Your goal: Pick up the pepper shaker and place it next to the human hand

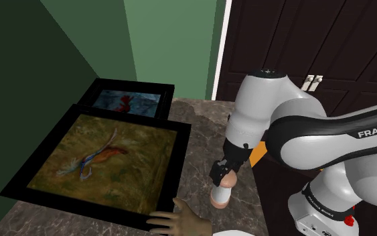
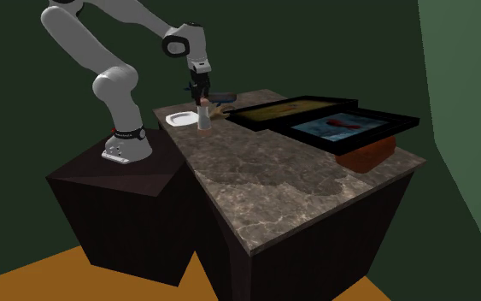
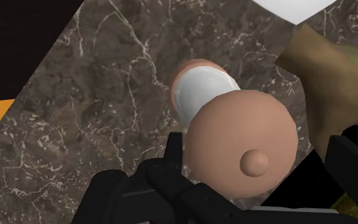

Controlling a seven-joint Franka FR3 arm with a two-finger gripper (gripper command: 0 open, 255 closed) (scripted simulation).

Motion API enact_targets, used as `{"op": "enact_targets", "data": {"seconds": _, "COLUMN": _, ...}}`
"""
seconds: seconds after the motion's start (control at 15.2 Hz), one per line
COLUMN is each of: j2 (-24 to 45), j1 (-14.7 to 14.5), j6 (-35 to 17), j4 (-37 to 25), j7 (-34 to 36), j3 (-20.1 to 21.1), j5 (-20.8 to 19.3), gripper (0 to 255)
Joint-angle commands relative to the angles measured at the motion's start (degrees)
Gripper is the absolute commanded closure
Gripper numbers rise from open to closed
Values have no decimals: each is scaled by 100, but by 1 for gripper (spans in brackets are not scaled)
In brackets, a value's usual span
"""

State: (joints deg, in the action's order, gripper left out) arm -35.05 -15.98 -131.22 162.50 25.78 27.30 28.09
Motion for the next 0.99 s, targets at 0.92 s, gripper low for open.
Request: {"op": "enact_targets", "data": {"seconds": 0.92, "j2": -600, "j1": 68, "j6": 984, "j4": -378, "j7": 58, "j3": -304, "j5": -273, "gripper": 0}}
